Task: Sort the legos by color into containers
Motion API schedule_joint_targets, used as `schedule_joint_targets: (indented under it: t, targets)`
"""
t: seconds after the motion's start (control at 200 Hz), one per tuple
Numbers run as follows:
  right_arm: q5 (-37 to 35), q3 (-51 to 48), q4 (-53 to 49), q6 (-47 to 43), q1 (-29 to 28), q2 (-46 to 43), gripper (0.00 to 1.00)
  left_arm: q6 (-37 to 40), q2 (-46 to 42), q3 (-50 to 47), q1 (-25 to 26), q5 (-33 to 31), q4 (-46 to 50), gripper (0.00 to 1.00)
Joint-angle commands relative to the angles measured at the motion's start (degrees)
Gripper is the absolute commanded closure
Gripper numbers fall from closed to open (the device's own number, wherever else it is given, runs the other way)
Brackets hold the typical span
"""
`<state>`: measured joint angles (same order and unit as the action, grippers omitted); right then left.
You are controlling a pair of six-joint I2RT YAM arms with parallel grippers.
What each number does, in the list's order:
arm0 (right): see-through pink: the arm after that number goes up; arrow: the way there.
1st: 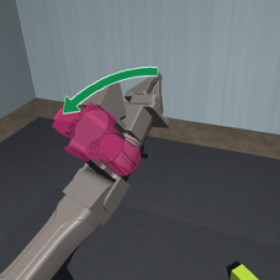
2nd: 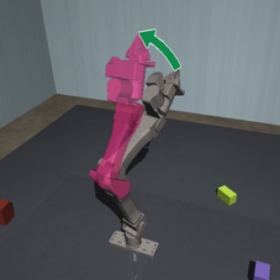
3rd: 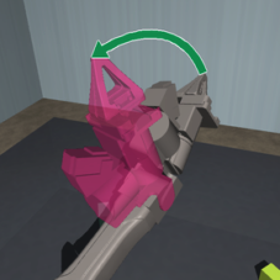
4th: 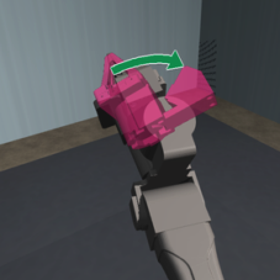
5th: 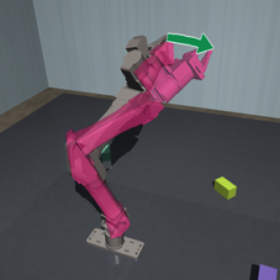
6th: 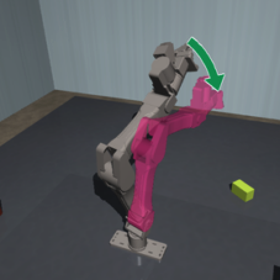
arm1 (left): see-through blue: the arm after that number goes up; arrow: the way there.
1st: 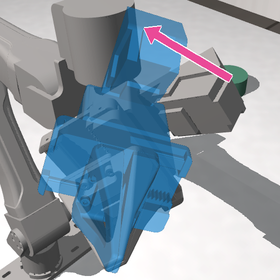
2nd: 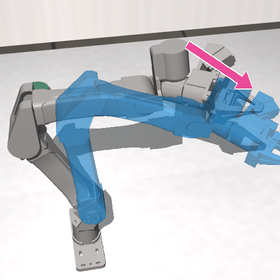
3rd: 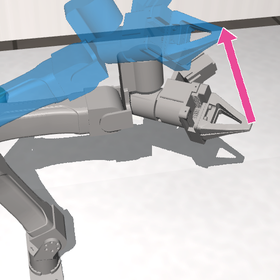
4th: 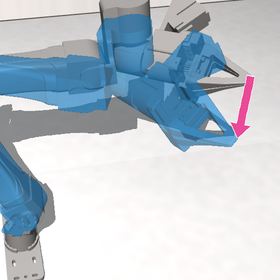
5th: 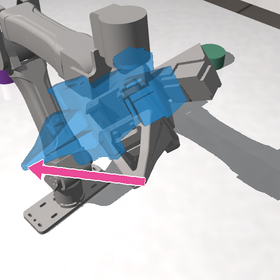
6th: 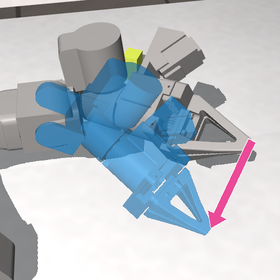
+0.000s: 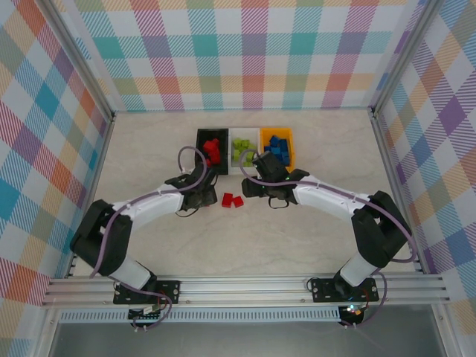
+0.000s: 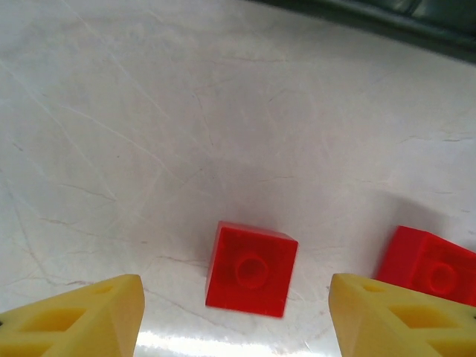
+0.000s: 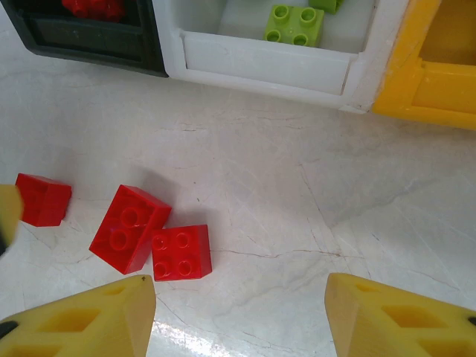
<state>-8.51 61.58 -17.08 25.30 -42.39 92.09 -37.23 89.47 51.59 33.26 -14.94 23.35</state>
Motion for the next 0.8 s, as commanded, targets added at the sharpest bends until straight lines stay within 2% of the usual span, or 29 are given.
schedule_joint_targets:
  t: [0.0, 0.17, 0.32, 0.515, 0.65, 0.8]
  targets:
    - [-0.6, -1.1, 0.8, 1.0, 0.1, -1.1, 0.38, 1.5, 4.3, 0.8, 0.2, -0.4, -1.5, 0.33]
    - [-1.8, -1.8, 0.3, 0.7, 0.1, -2.3, 0.38, 2.4, 8.7, 2.1, 0.2, -1.0, -2.0, 0.36]
    - [-2.1, -2.3, 0.6, 0.6, 0.2, -2.6, 0.38, 2.4, 9.1, 1.6, 0.2, -1.3, -2.3, 0.46]
    - [-2.5, -2.1, 0.5, 0.5, 0.2, -2.2, 0.38, 2.1, 8.7, 2.3, 0.2, -1.0, -1.5, 0.65]
    - [-2.9, -2.7, 0.9, 1.0, 0.1, -2.7, 0.38, 1.9, 5.5, 3.8, 0.2, -0.5, 0.1, 0.66]
    - [-3.2, -3.4, 1.4, 1.5, 0.1, -3.5, 0.38, 2.3, 4.2, 11.9, -0.2, -2.4, 3.2, 0.67]
